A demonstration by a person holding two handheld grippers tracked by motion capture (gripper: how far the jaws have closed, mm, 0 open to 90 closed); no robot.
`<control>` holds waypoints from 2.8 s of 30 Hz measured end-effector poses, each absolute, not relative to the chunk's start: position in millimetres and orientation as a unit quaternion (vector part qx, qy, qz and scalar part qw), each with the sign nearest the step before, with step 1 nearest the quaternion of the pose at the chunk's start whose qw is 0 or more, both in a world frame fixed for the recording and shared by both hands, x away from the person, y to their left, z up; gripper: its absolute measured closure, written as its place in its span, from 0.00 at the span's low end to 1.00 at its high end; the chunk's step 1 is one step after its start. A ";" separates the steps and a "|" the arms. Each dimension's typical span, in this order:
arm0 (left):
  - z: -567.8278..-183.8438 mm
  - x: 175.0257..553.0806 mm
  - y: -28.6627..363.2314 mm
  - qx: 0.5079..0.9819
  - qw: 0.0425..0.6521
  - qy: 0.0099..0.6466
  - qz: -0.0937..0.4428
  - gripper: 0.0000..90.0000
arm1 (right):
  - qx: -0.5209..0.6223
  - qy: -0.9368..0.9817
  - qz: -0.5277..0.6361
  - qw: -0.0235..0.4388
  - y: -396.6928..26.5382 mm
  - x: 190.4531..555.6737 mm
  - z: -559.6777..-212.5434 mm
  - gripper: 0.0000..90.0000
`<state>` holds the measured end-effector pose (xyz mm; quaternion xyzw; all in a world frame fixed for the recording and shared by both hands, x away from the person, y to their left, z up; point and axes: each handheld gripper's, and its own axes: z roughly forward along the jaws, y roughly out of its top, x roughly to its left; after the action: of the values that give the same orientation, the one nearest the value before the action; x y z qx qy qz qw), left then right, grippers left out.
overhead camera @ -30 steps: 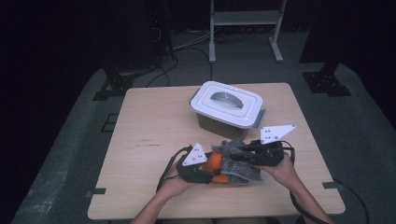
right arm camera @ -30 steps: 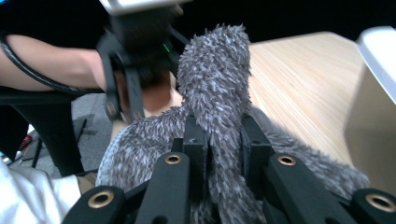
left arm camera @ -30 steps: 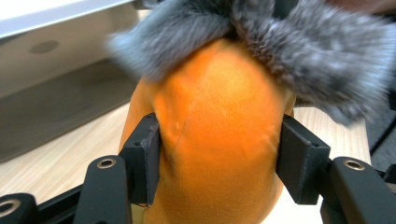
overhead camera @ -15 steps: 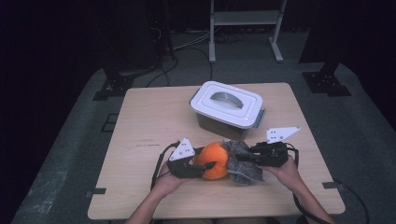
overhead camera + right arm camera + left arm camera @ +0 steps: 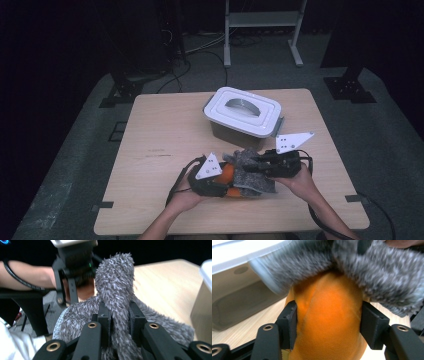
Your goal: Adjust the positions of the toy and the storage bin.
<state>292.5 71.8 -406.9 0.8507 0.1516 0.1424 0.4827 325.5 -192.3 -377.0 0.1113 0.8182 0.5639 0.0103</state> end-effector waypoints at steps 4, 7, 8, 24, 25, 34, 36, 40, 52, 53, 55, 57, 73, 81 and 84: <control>-415.2 294.7 74.0 0.843 0.505 0.137 0.125 0.26 | 0.118 0.824 0.554 0.008 -201.5 324.5 -391.7 0.84; -415.0 299.0 80.7 0.831 0.527 0.136 0.116 0.17 | 0.120 0.828 0.548 0.012 -209.4 323.8 -394.2 0.84; -415.4 301.2 82.0 0.830 0.529 0.138 0.109 0.12 | 0.125 0.827 0.549 0.014 -214.5 324.0 -394.9 0.84; -419.0 306.7 70.3 0.849 0.498 0.133 0.116 0.45 | 0.118 0.818 0.563 0.024 -208.0 329.4 -375.3 0.84; -417.4 305.6 70.9 0.848 0.498 0.137 0.122 0.45 | 0.114 0.820 0.560 0.030 -204.8 328.8 -373.5 0.84; -413.4 301.3 82.0 0.855 0.484 0.138 0.126 0.46 | 0.154 0.827 0.541 0.012 -218.8 334.3 -401.6 0.84; -413.2 302.4 77.2 0.856 0.483 0.138 0.124 0.46 | 0.148 0.825 0.545 0.016 -215.7 333.1 -396.6 0.84; -412.2 301.7 67.1 0.860 0.477 0.122 0.130 0.44 | 0.118 0.823 0.555 0.021 -202.1 331.0 -380.2 0.84; -418.4 313.2 77.9 0.846 0.501 0.138 0.123 0.16 | 0.141 0.832 0.537 0.001 -218.2 334.5 -409.4 0.84; -421.2 315.2 78.7 0.844 0.504 0.142 0.116 0.14 | 0.141 0.832 0.536 0.000 -220.6 334.2 -410.3 0.84; -428.0 319.9 79.2 0.842 0.510 0.151 0.084 0.12 | 0.142 0.832 0.536 -0.001 -225.5 333.7 -412.7 0.84; -436.9 324.3 77.0 0.848 0.504 0.157 0.052 0.11 | 0.146 0.831 0.537 -0.006 -229.8 334.2 -415.8 0.84; -437.7 314.1 78.2 0.848 0.500 0.151 0.093 0.39 | 0.126 0.832 0.541 0.007 -205.5 336.5 -398.7 0.84; -438.1 312.7 76.9 0.844 0.506 0.152 0.093 0.39 | 0.169 0.827 0.537 -0.004 -245.6 330.6 -418.7 0.84; -437.5 311.6 76.3 0.839 0.515 0.149 0.092 0.39 | 0.173 0.822 0.542 -0.012 -249.7 330.0 -419.8 0.83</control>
<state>311.6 76.3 -437.5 0.8394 0.1487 0.0925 0.5146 330.0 -249.7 -419.8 0.1733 0.8220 0.5424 -0.0115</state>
